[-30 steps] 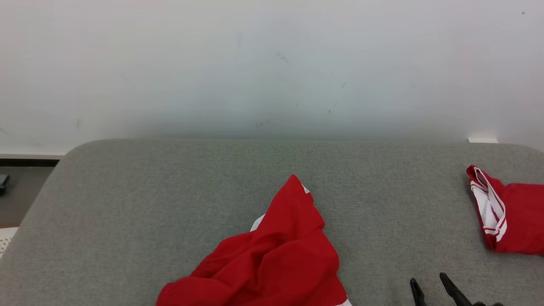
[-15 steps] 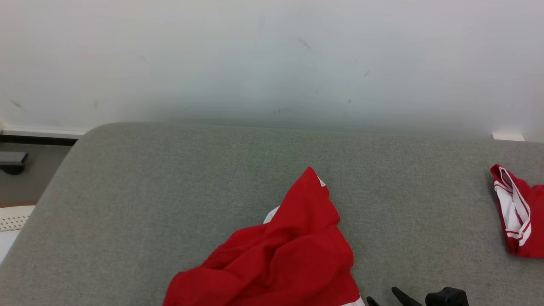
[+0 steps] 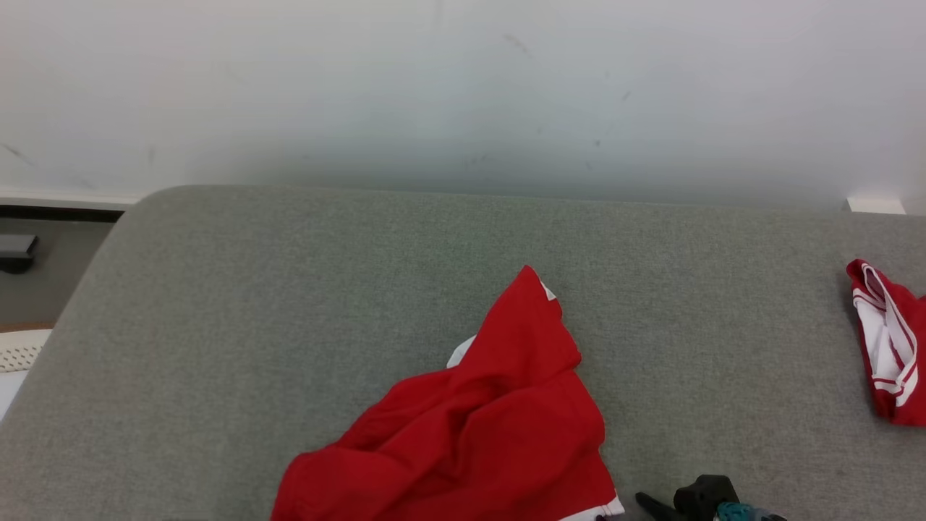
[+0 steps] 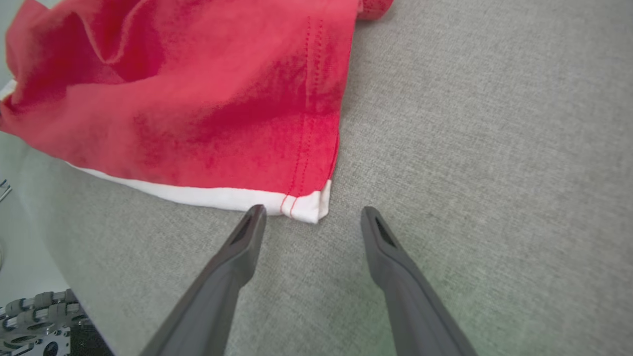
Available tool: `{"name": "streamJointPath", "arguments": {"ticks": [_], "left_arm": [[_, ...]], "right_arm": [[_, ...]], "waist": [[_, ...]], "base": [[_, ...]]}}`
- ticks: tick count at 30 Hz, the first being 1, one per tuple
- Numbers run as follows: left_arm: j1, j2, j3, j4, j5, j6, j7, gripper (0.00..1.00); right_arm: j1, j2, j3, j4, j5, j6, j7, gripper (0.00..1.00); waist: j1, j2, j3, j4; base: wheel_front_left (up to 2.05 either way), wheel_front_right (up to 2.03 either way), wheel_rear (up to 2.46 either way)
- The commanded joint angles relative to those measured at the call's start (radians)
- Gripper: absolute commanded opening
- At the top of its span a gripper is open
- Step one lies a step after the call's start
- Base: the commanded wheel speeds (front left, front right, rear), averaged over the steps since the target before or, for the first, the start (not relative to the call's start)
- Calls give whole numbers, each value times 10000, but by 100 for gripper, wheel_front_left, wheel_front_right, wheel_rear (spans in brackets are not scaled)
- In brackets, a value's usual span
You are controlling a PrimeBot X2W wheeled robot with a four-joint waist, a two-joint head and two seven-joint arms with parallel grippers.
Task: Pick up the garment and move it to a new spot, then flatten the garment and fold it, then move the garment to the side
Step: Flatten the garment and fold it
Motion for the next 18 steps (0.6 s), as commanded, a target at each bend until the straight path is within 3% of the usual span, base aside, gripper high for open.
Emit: {"name": "streamJointPath", "arguments": {"ticks": [1,16,18], "left_arm": [[-187,80,-2,65,-16,19,-7,100],[-796,94,-225,808,66,31,-377,100],[-860,117,-288,942,81,28,-361,95]], "right_arm": [[-280,20,81,164,-180,-24,73,100],[-848,252,467,734,-418,-25,99,100],[-881,260,540,747,-375,-25,110,100]], "waist": [[-1,-1,138,84],[-1,-1,428,142],[-1,-1,462,124]], "base": [[0,0,0],[0,0,0],[0,0,0]]}}
